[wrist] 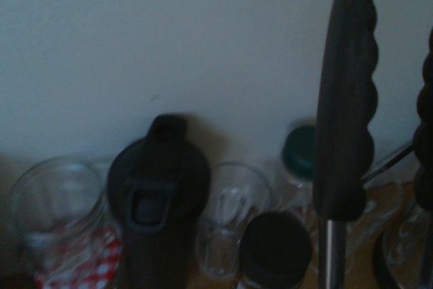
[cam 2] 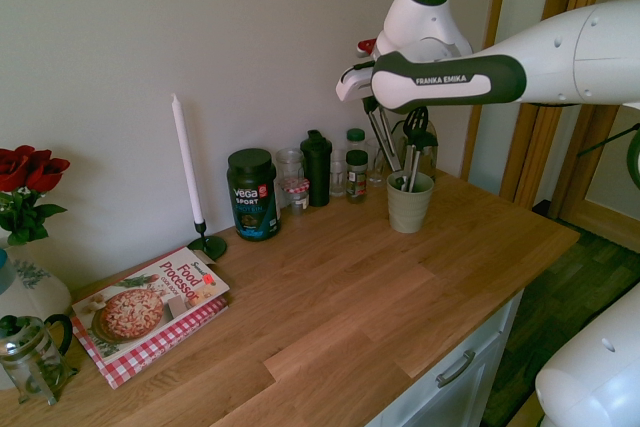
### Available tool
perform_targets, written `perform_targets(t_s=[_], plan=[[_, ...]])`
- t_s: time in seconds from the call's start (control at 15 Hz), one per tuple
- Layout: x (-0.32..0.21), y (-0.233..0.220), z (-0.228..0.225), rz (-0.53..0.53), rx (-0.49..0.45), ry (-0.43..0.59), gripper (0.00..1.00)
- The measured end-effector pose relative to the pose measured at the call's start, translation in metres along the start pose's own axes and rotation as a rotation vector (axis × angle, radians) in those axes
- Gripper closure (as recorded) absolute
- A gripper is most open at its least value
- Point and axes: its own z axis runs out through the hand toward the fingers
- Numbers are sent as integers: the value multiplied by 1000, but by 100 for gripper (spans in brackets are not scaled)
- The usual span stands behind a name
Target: Put the tongs back in the holder
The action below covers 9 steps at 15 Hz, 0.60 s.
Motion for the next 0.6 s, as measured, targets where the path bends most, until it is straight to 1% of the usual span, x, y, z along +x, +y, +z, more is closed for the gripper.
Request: perform_targets(t_s=[0.2,0.4,0.47,0.6], plan=[[13,12,22,91,2,156,100],[30,30,30,166,-5,305,100],[28,31,32,176,-5,326,100],[16,34,41,172,-17,333,100]])
